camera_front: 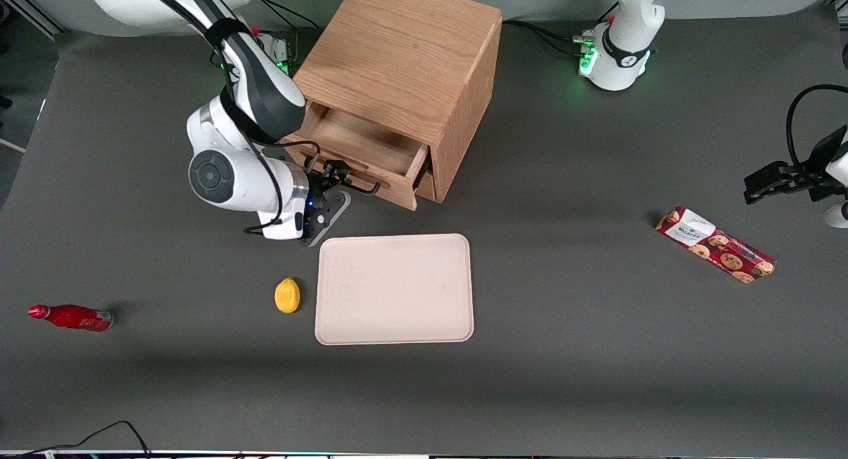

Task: Open upper drawer
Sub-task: 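Pull the upper drawer outward by its handle with the right gripper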

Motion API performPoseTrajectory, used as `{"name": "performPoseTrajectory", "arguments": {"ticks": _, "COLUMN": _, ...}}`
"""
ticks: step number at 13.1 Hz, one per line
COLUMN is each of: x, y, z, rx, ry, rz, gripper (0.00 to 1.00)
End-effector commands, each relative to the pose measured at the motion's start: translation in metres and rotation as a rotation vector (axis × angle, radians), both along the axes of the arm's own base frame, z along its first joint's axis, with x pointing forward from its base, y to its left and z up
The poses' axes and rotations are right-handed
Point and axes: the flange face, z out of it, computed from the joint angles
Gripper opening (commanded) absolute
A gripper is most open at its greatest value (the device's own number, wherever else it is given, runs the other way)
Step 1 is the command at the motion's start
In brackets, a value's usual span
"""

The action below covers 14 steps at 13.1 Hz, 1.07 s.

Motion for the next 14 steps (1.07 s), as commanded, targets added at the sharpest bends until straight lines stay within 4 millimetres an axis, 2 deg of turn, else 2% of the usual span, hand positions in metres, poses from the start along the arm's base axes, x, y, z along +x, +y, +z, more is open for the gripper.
{"name": "performPoseTrajectory", "arguments": {"ticks": 1, "x": 0.021, "y": -0.022, "z": 0.003, "rx": 0.011, "ry": -0.003, "rz": 0.042, "gripper": 1.0}}
{"name": "performPoseTrajectory", "arguments": {"ticks": 2, "x": 0.025, "y": -0.03, "z": 0.0, "rx": 0.009, "ry": 0.001, "rz": 0.037, "gripper": 1.0}}
{"name": "performPoseTrajectory", "arguments": {"ticks": 7, "x": 0.037, "y": -0.033, "z": 0.001, "rx": 0.021, "ry": -0.005, "rz": 0.047, "gripper": 1.0}}
{"name": "performPoseTrajectory", "arguments": {"ticks": 8, "x": 0.042, "y": -0.044, "z": 0.001, "rx": 0.016, "ry": -0.006, "rz": 0.036, "gripper": 1.0}}
{"name": "performPoseTrajectory", "arguments": {"ticks": 11, "x": 0.055, "y": -0.054, "z": 0.009, "rx": 0.026, "ry": -0.002, "rz": 0.059, "gripper": 1.0}}
{"name": "performPoseTrajectory", "arguments": {"ticks": 12, "x": 0.063, "y": -0.064, "z": 0.013, "rx": 0.018, "ry": -0.003, "rz": 0.056, "gripper": 1.0}}
{"name": "performPoseTrajectory", "arguments": {"ticks": 14, "x": 0.074, "y": -0.067, "z": 0.019, "rx": 0.02, "ry": 0.001, "rz": 0.073, "gripper": 1.0}}
